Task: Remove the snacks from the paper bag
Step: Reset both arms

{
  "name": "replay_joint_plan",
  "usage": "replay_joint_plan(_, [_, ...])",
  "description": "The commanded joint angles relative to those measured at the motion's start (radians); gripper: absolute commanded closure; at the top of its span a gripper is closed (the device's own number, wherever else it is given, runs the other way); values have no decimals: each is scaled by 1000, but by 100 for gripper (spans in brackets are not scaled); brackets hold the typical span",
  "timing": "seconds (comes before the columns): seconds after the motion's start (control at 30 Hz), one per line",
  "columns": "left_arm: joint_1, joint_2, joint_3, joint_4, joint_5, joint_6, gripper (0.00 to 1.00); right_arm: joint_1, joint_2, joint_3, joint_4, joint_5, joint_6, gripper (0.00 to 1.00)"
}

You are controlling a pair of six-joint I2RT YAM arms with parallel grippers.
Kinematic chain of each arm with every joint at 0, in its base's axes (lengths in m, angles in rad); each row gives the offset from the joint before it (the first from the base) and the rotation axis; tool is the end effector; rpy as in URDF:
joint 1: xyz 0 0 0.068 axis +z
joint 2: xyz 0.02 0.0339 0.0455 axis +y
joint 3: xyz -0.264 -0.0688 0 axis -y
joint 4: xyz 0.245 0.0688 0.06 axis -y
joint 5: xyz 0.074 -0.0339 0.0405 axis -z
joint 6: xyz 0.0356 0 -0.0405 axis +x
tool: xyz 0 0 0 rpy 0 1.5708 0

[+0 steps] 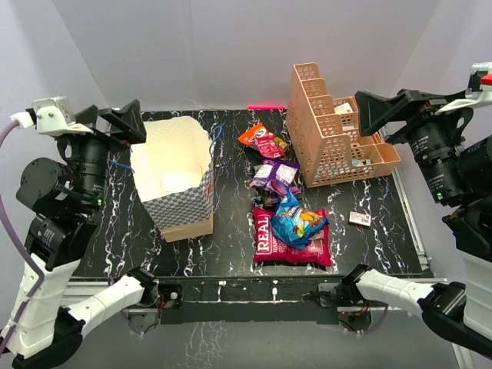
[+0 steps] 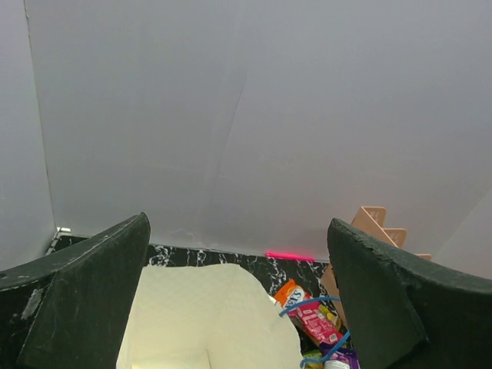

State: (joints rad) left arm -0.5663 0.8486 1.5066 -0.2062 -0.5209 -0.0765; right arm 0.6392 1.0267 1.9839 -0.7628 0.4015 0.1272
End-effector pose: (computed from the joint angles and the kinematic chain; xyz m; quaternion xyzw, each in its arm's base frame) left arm 0.0914 -0.0371 0.5547 -0.0874 0.5505 -0.1290 0.8202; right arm 0.0726 0.0366 0.5949 -0.0086 0.6411 0.1655 0.7493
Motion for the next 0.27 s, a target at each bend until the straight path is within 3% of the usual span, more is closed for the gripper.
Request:
replay_joint_plan(0.0, [-5,2,39,74,2,64,2,-1,2,-22,55,20,-25,2])
replay_joint_plan(0.13, [-5,-26,11,123,23,118,2,-2,-76,-144,154,17,-41,2])
replay_joint_plan(0.23, [-4,-39,-3,133,38,121,2,-2,-59,-107,117,13,-48,2])
